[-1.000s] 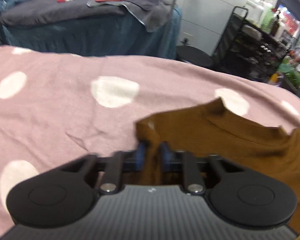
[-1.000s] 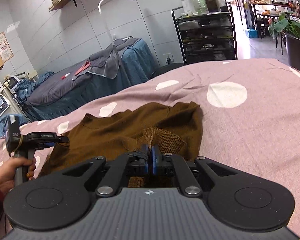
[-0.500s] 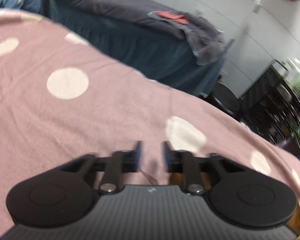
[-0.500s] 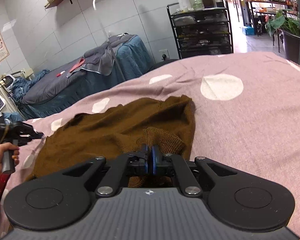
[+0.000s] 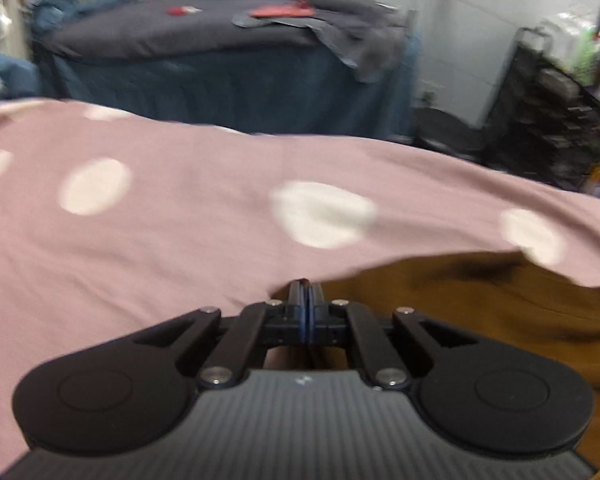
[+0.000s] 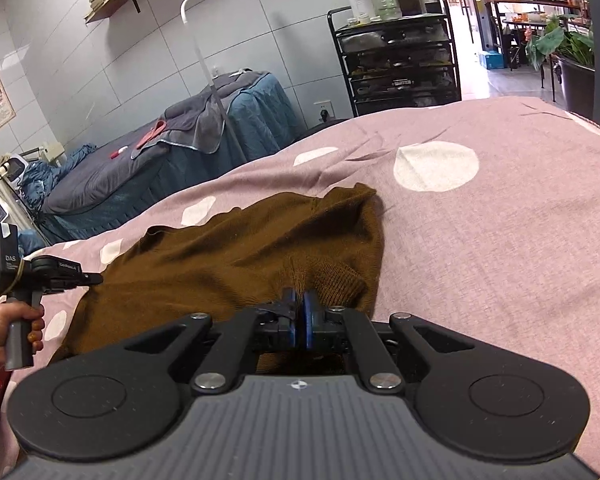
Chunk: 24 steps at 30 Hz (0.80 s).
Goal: Fold small clothes
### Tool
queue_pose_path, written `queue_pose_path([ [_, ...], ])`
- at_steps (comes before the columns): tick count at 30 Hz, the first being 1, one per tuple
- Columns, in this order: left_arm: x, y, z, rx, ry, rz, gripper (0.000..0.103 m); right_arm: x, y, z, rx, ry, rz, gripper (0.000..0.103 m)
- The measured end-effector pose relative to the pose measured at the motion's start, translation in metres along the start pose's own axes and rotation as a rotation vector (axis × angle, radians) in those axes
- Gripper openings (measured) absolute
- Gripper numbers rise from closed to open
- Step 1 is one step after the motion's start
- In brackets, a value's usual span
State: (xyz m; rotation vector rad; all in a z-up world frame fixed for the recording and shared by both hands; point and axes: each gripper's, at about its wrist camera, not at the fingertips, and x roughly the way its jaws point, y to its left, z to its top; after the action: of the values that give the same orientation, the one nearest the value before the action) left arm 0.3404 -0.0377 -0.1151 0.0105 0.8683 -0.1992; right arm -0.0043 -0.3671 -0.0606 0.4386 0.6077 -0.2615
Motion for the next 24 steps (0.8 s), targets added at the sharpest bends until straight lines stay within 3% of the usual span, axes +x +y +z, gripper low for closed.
queue_pose_path([
  [3, 0.003, 0.020, 0.005, -0.053, 0.004, 0.057, 0.005, 0.000, -0.004, -0.002, 0.005, 0.015, -0.014, 0.008],
  [5, 0.000, 0.031, 0.009, -0.079, 0.019, 0.021, 0.020, -0.001, -0.007, -0.003, 0.007, 0.018, -0.015, 0.008],
  [6, -0.004, 0.035, 0.010, -0.090, 0.019, 0.012, 0.043, -0.003, -0.007, -0.002, 0.000, 0.014, -0.016, 0.009],
  [7, -0.010, 0.037, 0.010, -0.099, 0.007, 0.023, 0.067, -0.005, -0.007, -0.001, -0.008, 0.001, -0.021, 0.017],
  [9, -0.030, 0.046, 0.006, -0.118, -0.030, 0.020, 0.082, -0.008, -0.005, 0.002, -0.027, -0.030, -0.031, 0.029],
  [13, -0.066, 0.034, -0.014, -0.051, -0.015, -0.111, 0.082, 0.004, 0.002, 0.010, -0.074, -0.025, -0.027, 0.036],
  [16, -0.088, 0.025, -0.040, 0.031, -0.013, -0.088, 0.082, 0.023, 0.013, 0.011, -0.155, 0.019, -0.110, 0.039],
  [19, -0.099, 0.031, -0.068, 0.049, 0.032, -0.122, 0.082, 0.035, 0.009, 0.007, -0.123, 0.043, -0.065, 0.040],
  [21, -0.100, 0.034, -0.087, 0.085, 0.059, -0.102, 0.082, 0.040, 0.008, 0.004, -0.126, 0.060, -0.071, 0.038],
  [23, -0.089, 0.033, -0.099, 0.149, 0.085, -0.082, 0.065, 0.043, 0.006, 0.001, -0.129, 0.059, -0.085, 0.019],
  [24, -0.085, 0.032, -0.104, 0.162, 0.099, -0.090, 0.048, 0.041, 0.004, 0.000, -0.121, 0.051, -0.089, 0.003],
])
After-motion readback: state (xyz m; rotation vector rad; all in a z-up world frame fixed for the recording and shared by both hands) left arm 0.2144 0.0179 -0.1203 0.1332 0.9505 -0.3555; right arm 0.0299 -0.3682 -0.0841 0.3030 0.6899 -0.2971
